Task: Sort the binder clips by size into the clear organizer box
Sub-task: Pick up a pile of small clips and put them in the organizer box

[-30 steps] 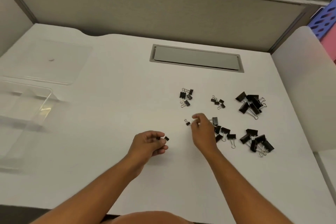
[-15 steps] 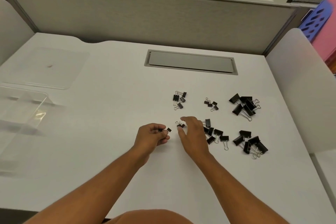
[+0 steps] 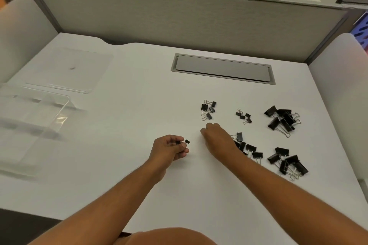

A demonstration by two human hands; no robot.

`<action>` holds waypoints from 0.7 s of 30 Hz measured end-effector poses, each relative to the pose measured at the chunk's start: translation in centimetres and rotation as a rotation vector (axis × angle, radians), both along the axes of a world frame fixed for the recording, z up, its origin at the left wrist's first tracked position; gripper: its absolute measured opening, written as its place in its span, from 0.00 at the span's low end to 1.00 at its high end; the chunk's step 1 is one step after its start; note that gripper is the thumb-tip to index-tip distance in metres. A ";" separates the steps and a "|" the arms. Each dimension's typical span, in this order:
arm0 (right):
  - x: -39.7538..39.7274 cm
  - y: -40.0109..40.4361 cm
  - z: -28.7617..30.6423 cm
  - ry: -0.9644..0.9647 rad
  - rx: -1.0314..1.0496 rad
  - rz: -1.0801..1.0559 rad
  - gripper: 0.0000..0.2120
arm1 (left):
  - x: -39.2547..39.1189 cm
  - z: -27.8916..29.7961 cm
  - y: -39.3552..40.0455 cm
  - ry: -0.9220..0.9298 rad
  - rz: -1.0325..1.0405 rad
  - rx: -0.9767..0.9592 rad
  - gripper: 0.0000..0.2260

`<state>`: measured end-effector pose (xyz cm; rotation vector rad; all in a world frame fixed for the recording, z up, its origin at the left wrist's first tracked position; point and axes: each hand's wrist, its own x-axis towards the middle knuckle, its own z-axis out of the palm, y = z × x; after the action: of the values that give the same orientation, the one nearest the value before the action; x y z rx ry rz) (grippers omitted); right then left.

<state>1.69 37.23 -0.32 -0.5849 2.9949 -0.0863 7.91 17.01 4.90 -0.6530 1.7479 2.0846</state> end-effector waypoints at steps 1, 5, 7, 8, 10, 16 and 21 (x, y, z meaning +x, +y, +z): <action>-0.6 0.0 0.2 -0.012 -0.010 0.011 0.10 | 0.1 0.1 -0.3 -0.005 0.009 0.007 0.08; -2.6 0.4 1.5 -0.125 -0.245 -0.179 0.07 | 0.7 0.5 -1.7 -0.006 0.038 0.037 0.09; -2.2 0.5 2.2 -0.180 -0.467 -0.363 0.06 | 1.0 0.7 -2.5 -0.011 0.050 0.065 0.09; -1.7 0.4 2.5 -0.202 -0.593 -0.466 0.05 | 1.1 0.8 -2.9 -0.016 0.056 0.086 0.10; -0.5 -0.1 2.7 -0.260 -0.898 -0.693 0.06 | 1.4 1.0 -3.5 -0.026 0.067 0.147 0.11; 3.5 -5.6 4.2 -0.787 -2.094 -1.084 0.10 | 2.2 2.1 -4.7 -0.030 0.121 0.329 0.12; 5.2 -11.3 7.8 -1.103 -2.188 -0.975 0.06 | 2.7 3.8 -8.4 0.019 0.127 0.362 0.12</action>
<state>6.88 25.94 7.43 0.7614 0.7443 -2.4246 10.61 8.62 8.70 -0.6495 1.3137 2.4163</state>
